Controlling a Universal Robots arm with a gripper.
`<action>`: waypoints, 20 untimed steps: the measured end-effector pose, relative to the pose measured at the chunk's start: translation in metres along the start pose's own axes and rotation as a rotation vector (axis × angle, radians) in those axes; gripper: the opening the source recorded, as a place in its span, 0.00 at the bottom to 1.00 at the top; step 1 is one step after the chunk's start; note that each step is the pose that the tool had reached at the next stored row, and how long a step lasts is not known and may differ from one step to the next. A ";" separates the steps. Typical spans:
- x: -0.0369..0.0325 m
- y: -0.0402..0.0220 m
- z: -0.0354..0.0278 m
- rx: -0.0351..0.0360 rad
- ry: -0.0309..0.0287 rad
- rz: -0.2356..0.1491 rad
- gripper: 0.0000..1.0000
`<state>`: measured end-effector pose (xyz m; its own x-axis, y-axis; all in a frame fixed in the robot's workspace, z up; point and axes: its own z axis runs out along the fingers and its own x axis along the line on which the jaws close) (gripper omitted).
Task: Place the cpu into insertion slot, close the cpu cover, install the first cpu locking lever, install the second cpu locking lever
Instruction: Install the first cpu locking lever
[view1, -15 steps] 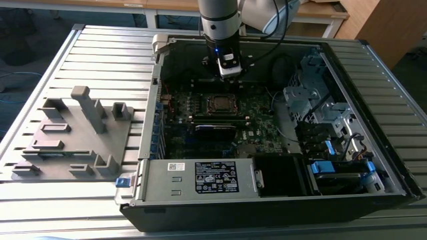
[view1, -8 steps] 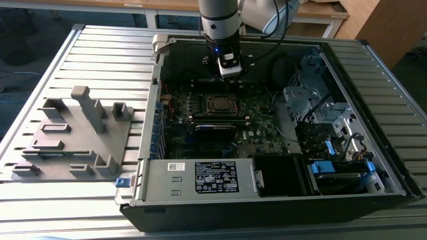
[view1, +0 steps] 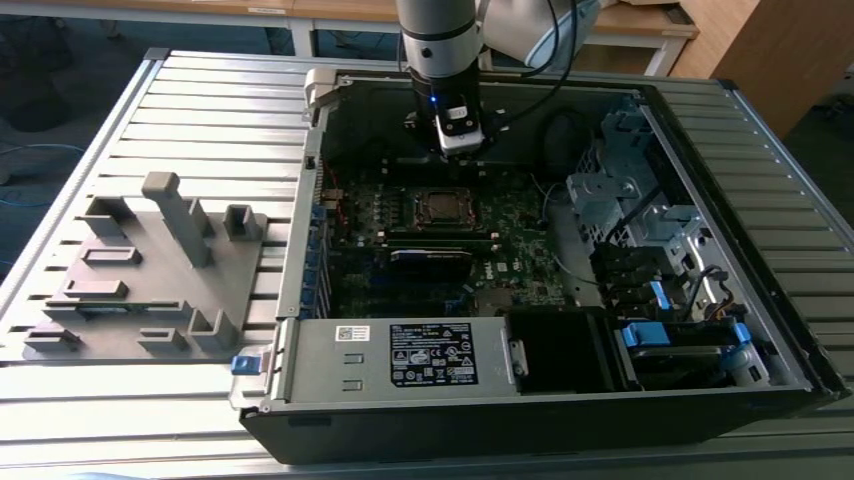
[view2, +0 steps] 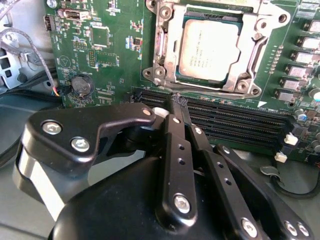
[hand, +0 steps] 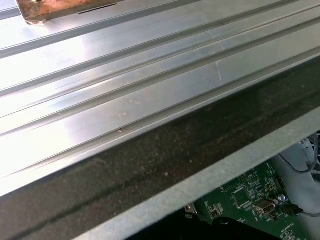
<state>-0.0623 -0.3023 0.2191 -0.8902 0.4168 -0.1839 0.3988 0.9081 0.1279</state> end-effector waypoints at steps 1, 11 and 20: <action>0.0000 0.0000 -0.0001 0.0001 0.0000 0.000 0.11; -0.0013 0.0009 -0.0065 -0.0002 -0.0001 0.000 0.11; -0.0022 0.0013 -0.0060 0.0232 0.0501 0.002 0.11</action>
<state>-0.0612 -0.3023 0.2255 -0.8990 0.4167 -0.1345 0.4052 0.9081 0.1055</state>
